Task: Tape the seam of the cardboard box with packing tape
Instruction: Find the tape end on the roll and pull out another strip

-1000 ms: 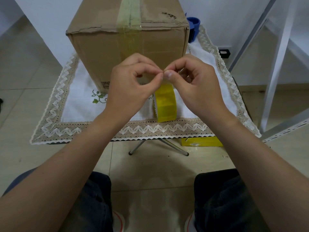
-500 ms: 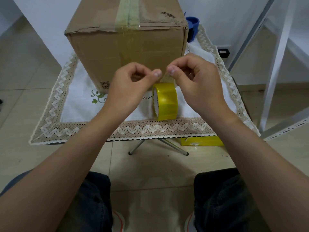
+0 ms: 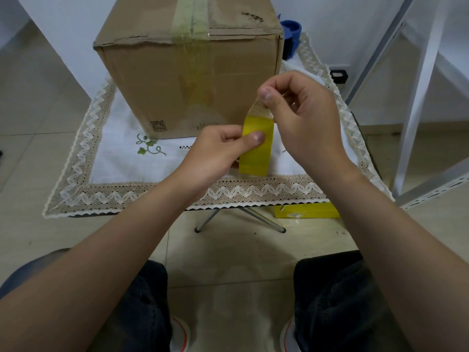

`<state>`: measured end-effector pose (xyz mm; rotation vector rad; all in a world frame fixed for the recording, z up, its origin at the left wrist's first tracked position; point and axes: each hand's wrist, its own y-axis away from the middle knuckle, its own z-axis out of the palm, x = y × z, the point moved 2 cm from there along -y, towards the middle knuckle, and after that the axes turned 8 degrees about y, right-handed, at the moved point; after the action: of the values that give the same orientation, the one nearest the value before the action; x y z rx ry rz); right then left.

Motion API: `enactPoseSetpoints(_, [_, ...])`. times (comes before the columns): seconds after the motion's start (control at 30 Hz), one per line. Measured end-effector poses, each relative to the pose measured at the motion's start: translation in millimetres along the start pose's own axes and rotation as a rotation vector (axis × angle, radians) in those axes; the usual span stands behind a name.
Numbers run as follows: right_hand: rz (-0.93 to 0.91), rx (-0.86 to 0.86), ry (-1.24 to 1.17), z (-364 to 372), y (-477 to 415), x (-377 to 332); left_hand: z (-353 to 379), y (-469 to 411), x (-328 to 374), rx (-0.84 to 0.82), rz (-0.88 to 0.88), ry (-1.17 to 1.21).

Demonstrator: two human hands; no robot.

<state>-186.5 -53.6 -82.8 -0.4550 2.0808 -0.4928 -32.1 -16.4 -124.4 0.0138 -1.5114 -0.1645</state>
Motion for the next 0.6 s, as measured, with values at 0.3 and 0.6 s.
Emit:
enactPoseSetpoints(0.3, [0.080, 0.046, 0.054, -5.6, -5.9, 1.6, 3.7, 1.6, 4.9, -0.004, 0.211, -0.002])
enactPoseSetpoints(0.6, [0.192, 0.022, -0.025, -6.9, -5.5, 4.7, 1.5, 3.9, 9.8, 0.028, 0.367, -0.126])
